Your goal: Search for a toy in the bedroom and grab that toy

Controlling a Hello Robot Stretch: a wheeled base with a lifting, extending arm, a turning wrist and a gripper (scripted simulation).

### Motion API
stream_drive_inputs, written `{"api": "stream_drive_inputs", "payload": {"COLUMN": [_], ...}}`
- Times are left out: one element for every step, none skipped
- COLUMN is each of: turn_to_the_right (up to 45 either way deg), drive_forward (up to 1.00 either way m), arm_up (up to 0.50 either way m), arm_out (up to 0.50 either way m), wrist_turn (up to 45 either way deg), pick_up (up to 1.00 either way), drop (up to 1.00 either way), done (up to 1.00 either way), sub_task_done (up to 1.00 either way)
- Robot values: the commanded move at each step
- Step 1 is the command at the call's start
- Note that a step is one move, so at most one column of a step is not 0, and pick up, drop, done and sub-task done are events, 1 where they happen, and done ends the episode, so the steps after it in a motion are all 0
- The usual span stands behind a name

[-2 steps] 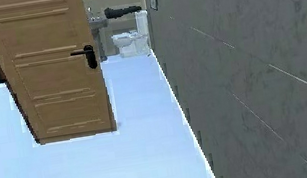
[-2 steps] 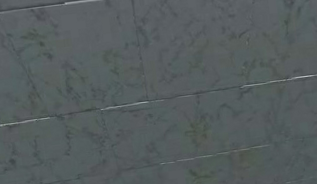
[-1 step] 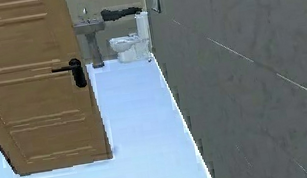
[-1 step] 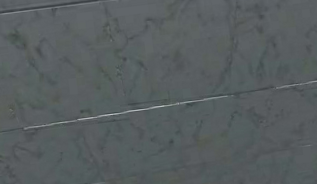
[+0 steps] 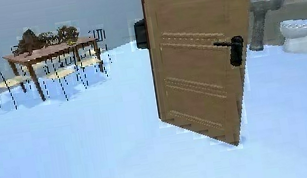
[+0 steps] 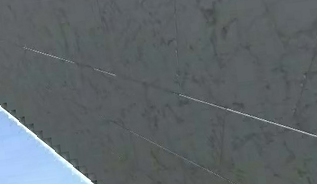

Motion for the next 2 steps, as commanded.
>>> {"api": "stream_drive_inputs", "payload": {"turn_to_the_right": [-12.0, 0.0], "drive_forward": [0.0, 0.3], "arm_up": [0.0, 0.0], "arm_out": [0.0, 0.0], "wrist_turn": [0.0, 0.0], "pick_up": [0.0, 0.0], "drop": [0.0, 0.0], "done": [0.0, 0.0], "sub_task_done": [0.0, 0.0]}}
